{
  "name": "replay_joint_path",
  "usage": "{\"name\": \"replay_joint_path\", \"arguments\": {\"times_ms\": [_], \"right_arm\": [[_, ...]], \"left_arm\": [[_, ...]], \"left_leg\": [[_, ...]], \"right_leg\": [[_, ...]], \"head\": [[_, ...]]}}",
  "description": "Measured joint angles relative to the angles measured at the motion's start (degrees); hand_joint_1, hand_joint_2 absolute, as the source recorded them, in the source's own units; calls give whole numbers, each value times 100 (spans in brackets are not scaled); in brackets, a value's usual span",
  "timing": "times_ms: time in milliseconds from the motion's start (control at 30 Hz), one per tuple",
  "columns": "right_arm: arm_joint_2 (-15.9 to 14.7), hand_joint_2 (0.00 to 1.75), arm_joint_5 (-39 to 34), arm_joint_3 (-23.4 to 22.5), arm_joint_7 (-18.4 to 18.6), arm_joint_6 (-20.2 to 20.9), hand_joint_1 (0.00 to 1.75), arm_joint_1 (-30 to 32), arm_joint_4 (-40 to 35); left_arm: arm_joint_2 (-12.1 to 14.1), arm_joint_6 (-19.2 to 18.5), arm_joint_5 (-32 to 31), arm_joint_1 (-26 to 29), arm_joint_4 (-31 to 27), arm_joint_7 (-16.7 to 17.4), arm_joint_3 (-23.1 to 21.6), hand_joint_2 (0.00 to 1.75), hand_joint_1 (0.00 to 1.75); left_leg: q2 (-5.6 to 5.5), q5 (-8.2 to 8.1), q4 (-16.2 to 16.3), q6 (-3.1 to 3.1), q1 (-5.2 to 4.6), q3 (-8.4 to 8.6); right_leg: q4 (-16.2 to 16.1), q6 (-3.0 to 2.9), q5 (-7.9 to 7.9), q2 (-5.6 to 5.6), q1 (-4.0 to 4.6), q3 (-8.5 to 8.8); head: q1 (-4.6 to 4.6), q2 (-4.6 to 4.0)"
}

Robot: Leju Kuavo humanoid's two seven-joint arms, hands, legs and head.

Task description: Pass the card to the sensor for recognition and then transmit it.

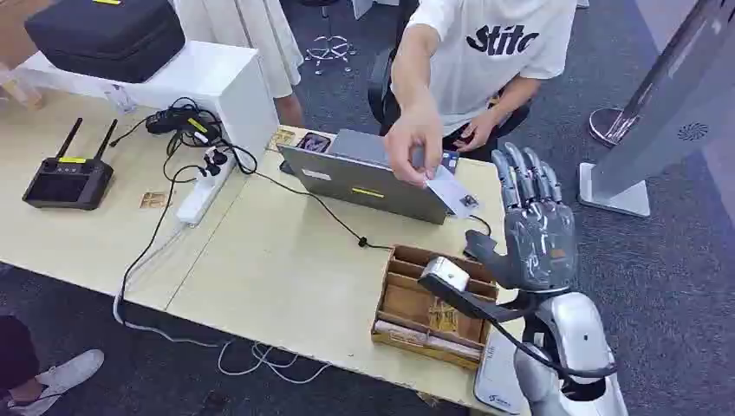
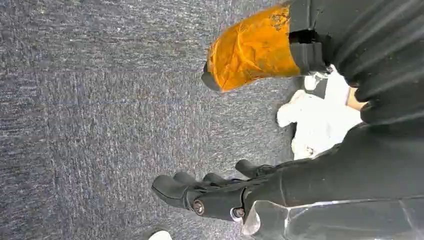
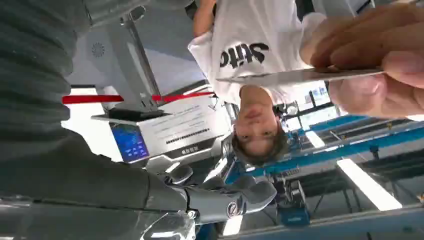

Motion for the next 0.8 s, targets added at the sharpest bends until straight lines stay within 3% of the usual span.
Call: {"name": "replay_joint_path", "arguments": {"times_ms": [267, 300, 333, 400, 800], "right_arm": [[0, 175, -4, 41, 114, 133, 3, -92, 402], [0, 175, -28, 41, 114, 142, 150, -92, 458], [0, 175, -63, 41, 114, 142, 159, -90, 491], [0, 175, -81, 39, 111, 142, 171, -89, 533], [0, 175, -144, 24, 68, 136, 175, -73, 557]], "left_arm": [[20, 9, -15, -1, 0, 0, -39, 175, 0], [20, 15, -19, 0, 0, 0, -42, 175, 0], [22, 18, -20, 0, 0, 0, -42, 175, 0], [24, 18, -22, 1, 0, 0, -46, 175, 0], [26, 35, -44, 2, 0, 4, -48, 175, 0]], "left_leg": [[1, 0, 0, 0, -1, -8], [1, 0, 0, 0, -1, -9], [1, 0, 0, 0, -1, -10], [1, 0, 0, 0, -1, -12], [2, 0, 0, 0, -1, -15]], "right_leg": [[0, -1, 0, 0, 1, -9], [0, -1, 0, 0, 1, -12], [0, -1, 0, 0, 1, -14], [0, -1, 0, 0, 1, -15], [0, -1, 0, 1, 1, -18]], "head": [[0, 2], [0, 2], [0, 2], [0, 2], [0, 2]]}}
